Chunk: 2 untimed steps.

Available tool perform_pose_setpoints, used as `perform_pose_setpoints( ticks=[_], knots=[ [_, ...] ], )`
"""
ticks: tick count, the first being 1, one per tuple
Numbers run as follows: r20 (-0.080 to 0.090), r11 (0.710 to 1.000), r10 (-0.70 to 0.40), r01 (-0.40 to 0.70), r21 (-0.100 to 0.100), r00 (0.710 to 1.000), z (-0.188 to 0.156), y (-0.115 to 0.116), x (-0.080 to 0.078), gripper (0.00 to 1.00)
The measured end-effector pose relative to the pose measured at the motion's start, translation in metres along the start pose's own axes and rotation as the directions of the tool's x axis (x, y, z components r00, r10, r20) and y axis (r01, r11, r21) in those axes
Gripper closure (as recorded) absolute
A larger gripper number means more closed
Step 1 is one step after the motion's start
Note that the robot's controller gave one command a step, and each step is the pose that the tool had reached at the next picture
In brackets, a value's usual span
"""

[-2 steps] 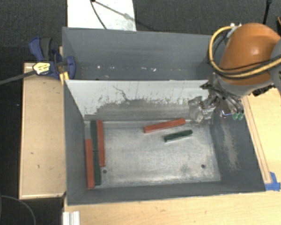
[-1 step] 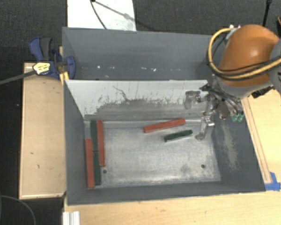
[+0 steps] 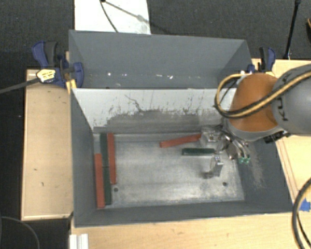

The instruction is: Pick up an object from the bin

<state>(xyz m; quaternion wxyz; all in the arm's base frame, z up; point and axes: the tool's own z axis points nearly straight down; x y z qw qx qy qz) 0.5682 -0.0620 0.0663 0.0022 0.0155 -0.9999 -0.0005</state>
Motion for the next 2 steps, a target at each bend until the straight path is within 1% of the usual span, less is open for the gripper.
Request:
perform_pose_setpoints(
  ticks=[1,2],
  knots=[
    [0.007,1.000,-0.002,0.002,0.001,1.000,-0.004,0.000,-0.002,1.00],
    [0.016,1.000,-0.019,0.019,0.004,1.000,-0.210,-0.031,0.009,1.00]
  ],
)
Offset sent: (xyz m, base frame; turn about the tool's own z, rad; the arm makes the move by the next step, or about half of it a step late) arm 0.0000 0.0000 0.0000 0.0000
